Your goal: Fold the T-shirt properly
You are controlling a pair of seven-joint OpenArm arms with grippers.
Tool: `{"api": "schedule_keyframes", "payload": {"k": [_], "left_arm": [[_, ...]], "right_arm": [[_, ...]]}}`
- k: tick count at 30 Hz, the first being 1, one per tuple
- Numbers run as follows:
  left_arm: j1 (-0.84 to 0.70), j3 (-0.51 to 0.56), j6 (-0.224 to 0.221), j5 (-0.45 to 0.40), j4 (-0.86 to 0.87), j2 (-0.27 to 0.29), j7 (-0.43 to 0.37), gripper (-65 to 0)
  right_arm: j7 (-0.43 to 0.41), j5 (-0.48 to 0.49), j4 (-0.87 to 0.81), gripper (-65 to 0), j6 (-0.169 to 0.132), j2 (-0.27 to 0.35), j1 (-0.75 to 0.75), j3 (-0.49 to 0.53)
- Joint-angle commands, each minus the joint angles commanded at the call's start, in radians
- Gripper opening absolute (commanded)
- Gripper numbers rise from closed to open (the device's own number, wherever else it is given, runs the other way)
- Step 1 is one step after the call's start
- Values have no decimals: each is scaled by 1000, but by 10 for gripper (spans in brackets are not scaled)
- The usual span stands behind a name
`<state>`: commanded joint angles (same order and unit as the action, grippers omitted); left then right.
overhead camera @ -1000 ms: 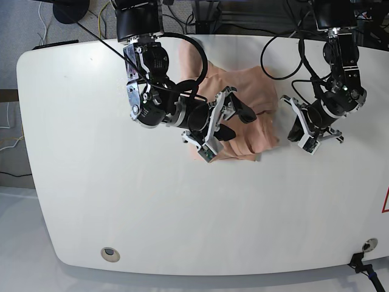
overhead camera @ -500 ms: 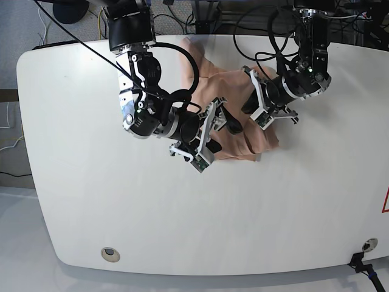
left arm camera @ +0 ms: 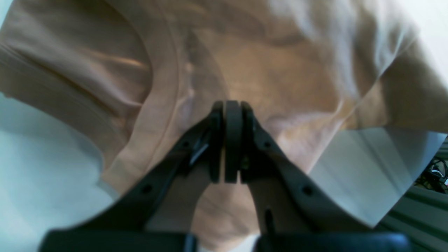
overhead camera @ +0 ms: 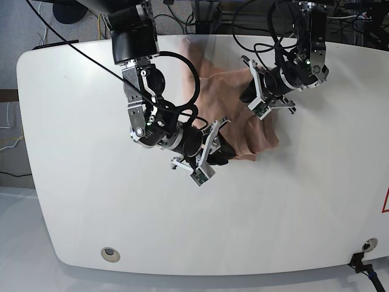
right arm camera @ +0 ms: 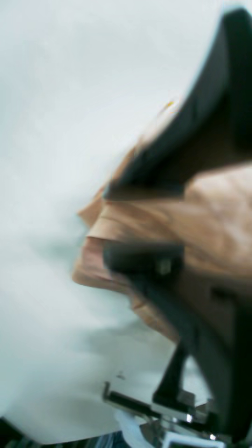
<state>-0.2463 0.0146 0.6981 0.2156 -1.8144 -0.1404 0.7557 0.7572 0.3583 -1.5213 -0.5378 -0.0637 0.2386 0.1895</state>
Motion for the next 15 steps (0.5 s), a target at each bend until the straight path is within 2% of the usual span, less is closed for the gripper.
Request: {"api": "schedule_keyframes", "payload": {"k": [1,4,10,15], "left_arm": [[0,0,0,0,0,0,0,-650],[2,0,0,0,0,0,0,-650],[8,0,0,-2,6,0,0,-650],[75,0,0,-2,91,0,0,-650]], "right_arm": [[-9,-23,12,-650,0,0,11,0],[-58,-84,63,-650,0,0,15,0],[-222,-222,207,-650,0,2,11,0],[-281,-249,256,-650,0,25,-25,-8]]}}
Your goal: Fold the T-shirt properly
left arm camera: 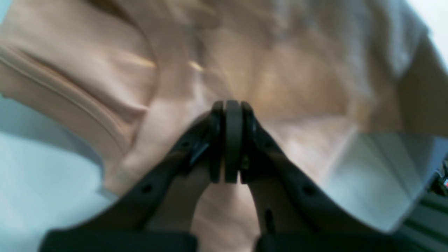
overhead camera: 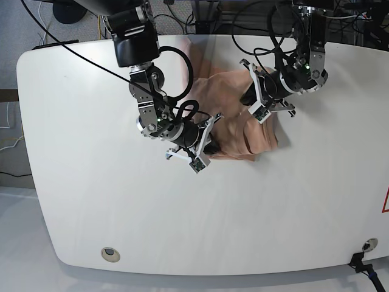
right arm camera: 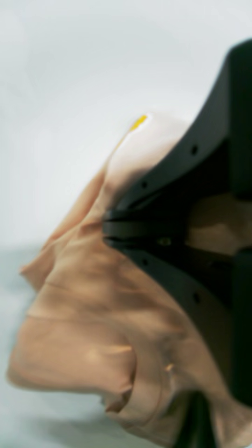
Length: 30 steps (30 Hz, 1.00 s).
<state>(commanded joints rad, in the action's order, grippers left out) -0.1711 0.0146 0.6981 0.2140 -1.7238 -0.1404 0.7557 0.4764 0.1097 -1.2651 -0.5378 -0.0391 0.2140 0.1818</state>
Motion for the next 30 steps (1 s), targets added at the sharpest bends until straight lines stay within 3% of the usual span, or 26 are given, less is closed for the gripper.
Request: {"api": "schedule_keyframes", "payload": {"k": [5,10,12,18,20,23,27,30], "left_arm": [[97,0,0,0,109,-5,-3,-650],[190,21,0,-2,261,-12,-77,-650],[229,52,0,0,311,-35,-83,-650],[318,117,0,0,419,-37,-150,-650],[345,120,0,0,446,-37,-164,-650],[365,121,0,-2,453,-37,-190,-650],[377,115,0,0,420,-40,-187,-650],[350,117,0,0,311,-80,-187,-650]], "right_arm": [[-3,2,-29,-650,2,35,-54,-26],[6,2,-143,-650,2,38,-146,-95],[41,2,-198,-650,2,38,-181,-124],[107,2,-370,-650,2,32,-304,-157],[114,3,-404,-650,28,12,-338,-155],[114,3,-425,-650,71,0,-361,-152],[115,5,-451,-650,71,-2,-356,-152],[115,3,-480,-650,71,5,-310,-155]]}}
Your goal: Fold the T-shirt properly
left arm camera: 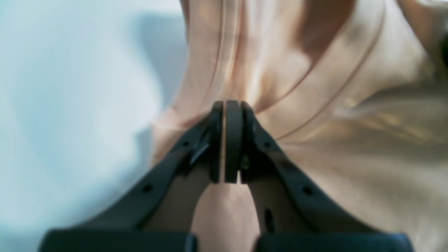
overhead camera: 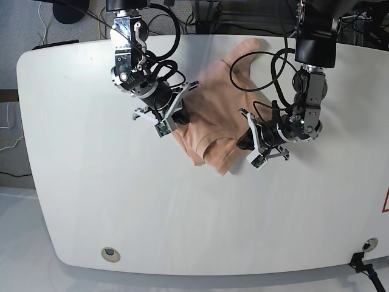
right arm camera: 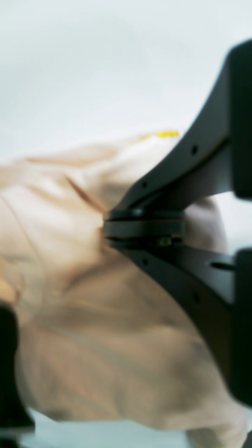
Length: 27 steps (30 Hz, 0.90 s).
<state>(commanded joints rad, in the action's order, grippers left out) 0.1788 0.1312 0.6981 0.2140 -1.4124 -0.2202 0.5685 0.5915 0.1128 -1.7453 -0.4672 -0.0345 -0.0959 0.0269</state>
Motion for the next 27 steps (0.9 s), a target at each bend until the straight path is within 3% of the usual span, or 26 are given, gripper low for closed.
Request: {"api": "schedule_keyframes", "payload": {"k": [3,7,11,16,20,27], "left_arm": [[-83,-29,0,0,-153,-14,3,-650],[-219,-75,0,-2,-324,-18,74,-650],[-353,-89,0,2,-394,-12,78,-650],[-454,-89,0,2,-396,52,78,-650],[-479,-87,0,-2,-387,97,78,-650],[-370,-46,0,-2,-230,103,74,-650]], "right_arm": [[0,0,3,-650,-2,0,61,0],[0,0,77,-650,-6,0,157,3],[0,8,199,-650,-8,-6,242,3],[-6,9,374,-650,-9,-8,338,3],[-86,9,474,-650,-9,-9,356,3],[-118,9,535,-650,-6,-5,338,3]]}}
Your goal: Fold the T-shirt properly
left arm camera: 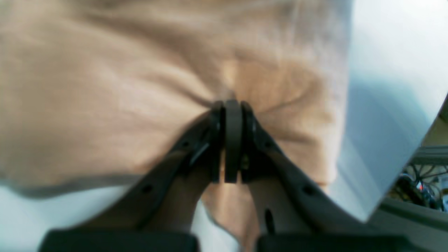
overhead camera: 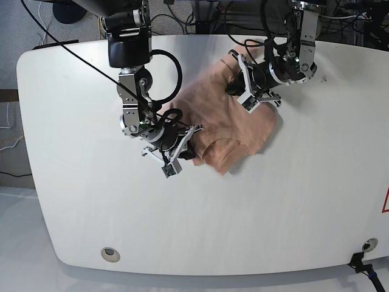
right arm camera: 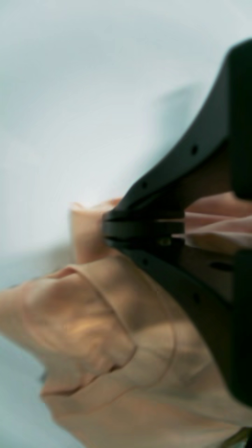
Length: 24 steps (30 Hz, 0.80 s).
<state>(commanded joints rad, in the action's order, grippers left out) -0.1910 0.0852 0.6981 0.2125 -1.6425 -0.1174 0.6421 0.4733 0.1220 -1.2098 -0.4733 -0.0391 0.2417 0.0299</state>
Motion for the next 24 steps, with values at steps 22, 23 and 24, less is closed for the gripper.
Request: {"api": "schedule_keyframes", "payload": {"k": [22,23,24], "left_arm": [[267,58,0,5,232,-101,3,-650],[253,57,0,6,230,-103,3,-650],[242,57,0,6,221,-103,3,-650]], "right_arm": [[2,-9,-167,-650,5,5,-201,-5],[2,-9,-163,-650,5,5,-190,-6],[2,-9,-160,-650,5,6,-181,-6]]}}
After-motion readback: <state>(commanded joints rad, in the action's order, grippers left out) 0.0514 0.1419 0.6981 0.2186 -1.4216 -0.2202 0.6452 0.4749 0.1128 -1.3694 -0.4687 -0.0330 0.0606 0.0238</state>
